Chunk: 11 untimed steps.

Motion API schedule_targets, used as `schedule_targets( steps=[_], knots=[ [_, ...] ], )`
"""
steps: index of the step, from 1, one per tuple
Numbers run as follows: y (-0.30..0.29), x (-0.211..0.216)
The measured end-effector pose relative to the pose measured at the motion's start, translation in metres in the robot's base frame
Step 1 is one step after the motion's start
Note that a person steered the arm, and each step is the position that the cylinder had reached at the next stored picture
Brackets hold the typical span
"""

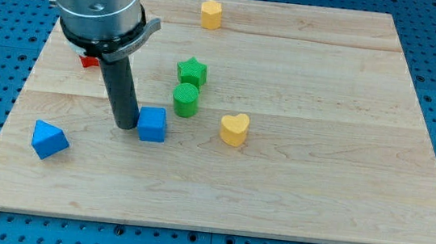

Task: Move the blue triangle below the blue cube

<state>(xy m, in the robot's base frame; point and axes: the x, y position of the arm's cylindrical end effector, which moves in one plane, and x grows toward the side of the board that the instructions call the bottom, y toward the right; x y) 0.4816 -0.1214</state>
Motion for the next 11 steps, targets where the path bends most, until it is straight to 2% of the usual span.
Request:
schedule_targets(
  steps=[1, 2, 3, 4, 5, 6, 7, 9, 10, 11],
  knots=[
    [0.015, -0.002],
    [0.017, 0.019],
    [0.016, 0.022],
    [-0.028, -0.019],
    [-0.089, -0.038],
    [-0.165, -0.017],
    [-0.174, 0.036],
    [-0.036, 0.055],
    [0.014, 0.063],
    [0.025, 0.063]
  ],
)
